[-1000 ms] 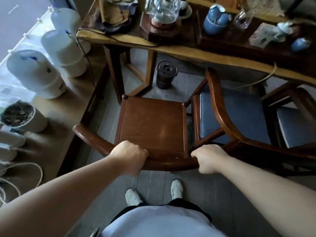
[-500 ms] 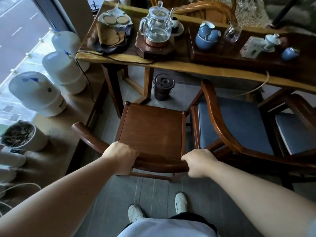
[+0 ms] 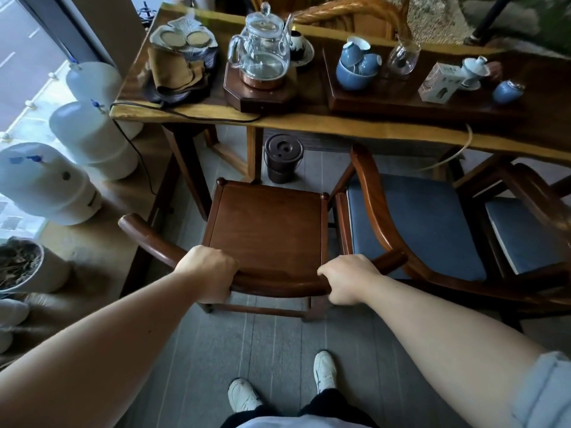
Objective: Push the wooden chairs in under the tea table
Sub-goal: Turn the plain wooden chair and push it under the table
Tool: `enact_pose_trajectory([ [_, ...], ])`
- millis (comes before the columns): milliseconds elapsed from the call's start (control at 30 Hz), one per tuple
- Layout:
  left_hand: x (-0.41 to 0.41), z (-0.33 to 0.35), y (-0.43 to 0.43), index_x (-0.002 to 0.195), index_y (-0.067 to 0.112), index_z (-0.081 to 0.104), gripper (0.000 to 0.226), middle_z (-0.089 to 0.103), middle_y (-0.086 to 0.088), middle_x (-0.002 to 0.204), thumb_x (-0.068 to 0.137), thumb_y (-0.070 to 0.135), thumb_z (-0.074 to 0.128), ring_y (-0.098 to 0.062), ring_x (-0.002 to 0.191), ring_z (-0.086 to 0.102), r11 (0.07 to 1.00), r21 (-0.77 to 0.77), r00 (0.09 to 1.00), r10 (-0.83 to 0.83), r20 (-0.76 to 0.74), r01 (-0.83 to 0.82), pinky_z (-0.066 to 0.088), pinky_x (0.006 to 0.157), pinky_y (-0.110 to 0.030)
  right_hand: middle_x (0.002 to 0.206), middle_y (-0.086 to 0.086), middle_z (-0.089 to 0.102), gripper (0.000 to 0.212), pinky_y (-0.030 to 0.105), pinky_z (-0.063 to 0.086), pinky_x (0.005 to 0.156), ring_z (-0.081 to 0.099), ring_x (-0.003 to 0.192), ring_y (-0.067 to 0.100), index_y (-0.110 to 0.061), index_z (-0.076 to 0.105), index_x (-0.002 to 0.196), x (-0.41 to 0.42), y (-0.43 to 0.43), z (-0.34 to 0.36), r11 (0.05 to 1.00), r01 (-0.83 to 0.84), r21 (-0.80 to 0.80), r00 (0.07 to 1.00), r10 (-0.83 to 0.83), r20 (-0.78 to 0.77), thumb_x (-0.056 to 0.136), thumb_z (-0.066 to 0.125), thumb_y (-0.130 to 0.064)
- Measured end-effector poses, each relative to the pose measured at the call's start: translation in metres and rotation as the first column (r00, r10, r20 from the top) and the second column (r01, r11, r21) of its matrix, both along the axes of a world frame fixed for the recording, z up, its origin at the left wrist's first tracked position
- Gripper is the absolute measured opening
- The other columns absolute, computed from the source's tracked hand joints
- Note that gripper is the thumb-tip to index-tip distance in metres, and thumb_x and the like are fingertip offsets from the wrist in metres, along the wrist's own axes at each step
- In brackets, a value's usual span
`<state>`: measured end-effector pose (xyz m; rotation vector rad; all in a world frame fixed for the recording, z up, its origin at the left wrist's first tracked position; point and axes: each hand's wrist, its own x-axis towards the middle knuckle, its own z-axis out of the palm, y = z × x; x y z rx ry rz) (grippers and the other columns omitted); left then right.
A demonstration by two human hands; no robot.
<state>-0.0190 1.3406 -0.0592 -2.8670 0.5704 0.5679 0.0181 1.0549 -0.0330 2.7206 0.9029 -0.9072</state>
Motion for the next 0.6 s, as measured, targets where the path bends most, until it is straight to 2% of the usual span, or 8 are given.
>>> enact_pose_trajectory([
  [100,0.008,0.002,-0.006,0.068,0.030,0.053,0.013,0.045,0.011,0.048,0.055,0.029,0.047,-0.006,0.041,0.036,1.000,-0.006,1.000,0.019,-0.009,-0.019,0.020,0.040,-0.024,0.077,-0.013,0.044,0.031,0.035,0.043,0.071,0.046,0.075,0.015,-0.033,0.060,0.102,0.012,-0.003,0.000,1.000,-0.016,-0.011,1.000,0.016,-0.012,0.073,0.061,-0.023],
  [200,0.011,-0.002,-0.019,0.069,0.029,0.057,0.017,0.048,0.010,0.049,0.057,0.026,0.046,-0.008,0.042,0.041,0.998,-0.046,0.999,0.034,-0.006,-0.034,0.027,0.041,-0.024,0.071,-0.014,0.048,0.023,0.034,0.045,0.068,0.051,0.074,0.017,-0.035,0.057,0.091,0.024,-0.014,0.003,0.999,-0.013,-0.032,0.999,0.011,-0.035,0.073,0.063,-0.023],
  [300,0.015,-0.004,-0.028,0.067,0.030,0.054,0.012,0.048,0.009,0.047,0.058,0.025,0.047,-0.008,0.041,0.041,0.996,-0.075,0.999,0.038,-0.001,-0.038,0.028,0.041,-0.024,0.074,-0.011,0.053,0.023,0.031,0.042,0.062,0.052,0.073,0.016,-0.033,0.060,0.094,0.034,-0.023,0.004,0.998,-0.014,-0.060,1.000,0.012,-0.028,0.074,0.063,-0.023],
  [367,0.018,-0.005,-0.032,0.068,0.030,0.052,0.011,0.048,0.009,0.047,0.058,0.027,0.048,-0.010,0.041,0.042,0.996,-0.088,1.000,0.025,-0.001,-0.025,0.029,0.041,-0.024,0.071,-0.012,0.053,0.019,0.030,0.042,0.060,0.053,0.070,0.014,-0.032,0.060,0.090,0.040,-0.028,0.005,0.998,-0.016,-0.065,0.999,0.013,-0.038,0.072,0.062,-0.024],
  [600,0.019,-0.009,-0.030,0.075,0.029,0.053,0.015,0.047,0.007,0.047,0.061,0.034,0.050,-0.015,0.038,0.043,0.996,-0.084,1.000,-0.010,0.020,0.012,0.029,0.040,-0.024,0.067,-0.011,0.052,0.016,0.030,0.041,0.057,0.050,0.064,0.015,-0.031,0.058,0.084,0.045,-0.033,0.001,0.998,-0.034,-0.056,0.998,0.032,-0.046,0.070,0.060,-0.026],
])
